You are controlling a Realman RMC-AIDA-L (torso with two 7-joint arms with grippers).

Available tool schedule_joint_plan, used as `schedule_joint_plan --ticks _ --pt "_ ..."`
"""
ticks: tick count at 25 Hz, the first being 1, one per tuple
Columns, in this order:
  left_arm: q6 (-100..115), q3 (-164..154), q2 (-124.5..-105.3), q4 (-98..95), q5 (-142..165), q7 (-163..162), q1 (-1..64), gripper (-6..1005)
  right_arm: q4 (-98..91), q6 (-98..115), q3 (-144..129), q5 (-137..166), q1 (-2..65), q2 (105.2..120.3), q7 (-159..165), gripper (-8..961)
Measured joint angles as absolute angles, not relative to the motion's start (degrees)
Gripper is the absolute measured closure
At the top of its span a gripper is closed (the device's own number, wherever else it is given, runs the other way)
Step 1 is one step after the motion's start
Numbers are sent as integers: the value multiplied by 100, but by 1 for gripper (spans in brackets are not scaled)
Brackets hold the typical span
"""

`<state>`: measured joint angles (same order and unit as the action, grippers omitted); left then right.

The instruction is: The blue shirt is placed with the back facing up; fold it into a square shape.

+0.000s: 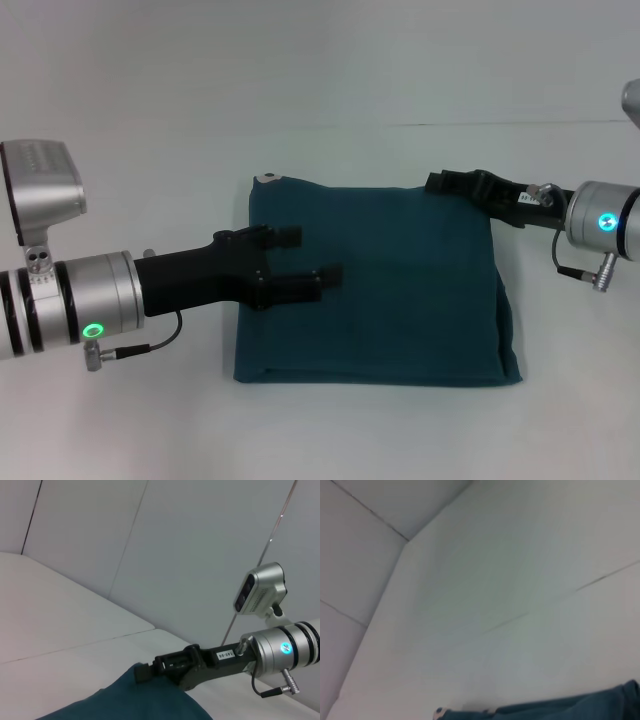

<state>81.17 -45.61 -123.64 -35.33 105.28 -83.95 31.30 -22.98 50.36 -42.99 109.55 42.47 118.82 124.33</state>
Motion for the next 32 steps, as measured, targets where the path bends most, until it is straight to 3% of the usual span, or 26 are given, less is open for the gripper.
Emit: schedule_joint_plan --ticks 18,20,26,32 --pt "8050 -4561 -12372 -3532 10529 -8426 3104 63 -2189 4623 -4360 10887 4246 11942 11813 647" --pt "8046 -4562 -12373 -3506 10529 -8427 3104 63 -2156 4487 -4355 10882 4274 11950 11665 870" --pt "8002 -4543 -12375 -3454 10529 -8427 3130 63 -2126 4256 -4356 10880 4299 11962 11510 944" --pt "7905 -4535 -12375 -3392 10529 -8417 3167 62 -2065 4217 -4359 10880 4298 11961 11492 930"
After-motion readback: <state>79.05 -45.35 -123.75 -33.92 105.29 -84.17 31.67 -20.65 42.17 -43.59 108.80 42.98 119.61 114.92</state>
